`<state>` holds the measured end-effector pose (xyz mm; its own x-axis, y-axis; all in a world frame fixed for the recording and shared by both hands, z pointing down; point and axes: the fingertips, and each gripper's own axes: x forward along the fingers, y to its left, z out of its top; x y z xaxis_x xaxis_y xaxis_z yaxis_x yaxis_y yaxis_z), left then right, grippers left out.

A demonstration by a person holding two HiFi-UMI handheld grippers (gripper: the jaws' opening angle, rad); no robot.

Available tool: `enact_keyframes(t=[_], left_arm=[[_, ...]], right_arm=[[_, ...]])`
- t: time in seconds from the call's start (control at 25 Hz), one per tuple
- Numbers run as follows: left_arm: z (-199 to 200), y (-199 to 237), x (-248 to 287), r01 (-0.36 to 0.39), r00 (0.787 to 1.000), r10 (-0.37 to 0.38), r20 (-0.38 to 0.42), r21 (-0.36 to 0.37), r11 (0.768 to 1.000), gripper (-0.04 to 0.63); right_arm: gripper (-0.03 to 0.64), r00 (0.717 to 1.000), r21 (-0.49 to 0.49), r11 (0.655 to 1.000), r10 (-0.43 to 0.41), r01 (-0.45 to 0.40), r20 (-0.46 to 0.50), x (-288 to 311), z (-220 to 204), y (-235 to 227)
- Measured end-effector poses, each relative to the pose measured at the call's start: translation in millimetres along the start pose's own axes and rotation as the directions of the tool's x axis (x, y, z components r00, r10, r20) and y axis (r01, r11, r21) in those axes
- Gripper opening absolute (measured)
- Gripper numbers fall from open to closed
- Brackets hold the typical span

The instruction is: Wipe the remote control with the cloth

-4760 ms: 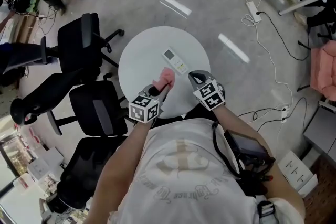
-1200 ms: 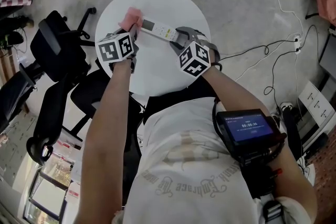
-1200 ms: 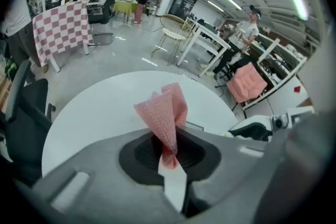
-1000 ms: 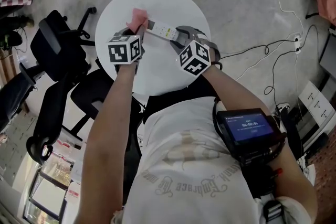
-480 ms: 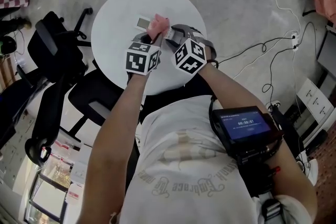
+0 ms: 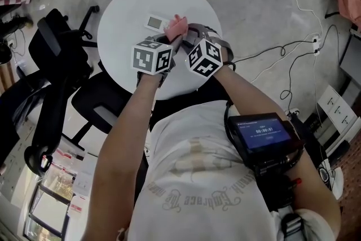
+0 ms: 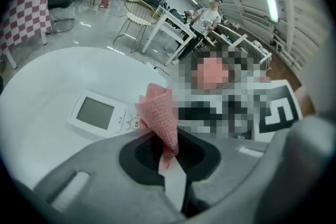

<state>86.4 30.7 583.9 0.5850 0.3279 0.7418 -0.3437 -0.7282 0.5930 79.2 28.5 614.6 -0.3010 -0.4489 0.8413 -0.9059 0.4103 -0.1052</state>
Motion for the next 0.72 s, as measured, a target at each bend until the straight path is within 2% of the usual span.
enact_keyframes(t=[0.08,0.2,0.36,0.56,0.72], left_arm=[[1,0,-4,0.013,0.999,-0.012,0.036,-0.033,0.999,0.035],[0,9,-21,0.001,0.994,0.008,0.112,-0.081,0.997,0.035],[-11,21,-43,-0.021,0.975,0.059,0.213,-0.177,0.984,0.035],[-30,32,-67,-0.047,0.947,0.132,0.292,-0.281,0.958,0.035],[-47,31,-83,-0.043,0.922,0.173,0.347,-0.351,0.935,0.035]], right_arm=[[0.216,1.0,0.003,1.0,0.003,-0.003,-0.005,0,-3,-1],[0.225,1.0,-0.008,1.0,0.003,-0.003,-0.003,2,-2,-1],[0.286,1.0,-0.049,0.999,0.002,-0.003,-0.019,1,-1,-5],[0.313,0.994,-0.121,0.992,0.032,-0.044,-0.105,9,2,-6],[0.313,0.981,-0.17,0.984,0.011,-0.044,-0.192,14,3,-11]])
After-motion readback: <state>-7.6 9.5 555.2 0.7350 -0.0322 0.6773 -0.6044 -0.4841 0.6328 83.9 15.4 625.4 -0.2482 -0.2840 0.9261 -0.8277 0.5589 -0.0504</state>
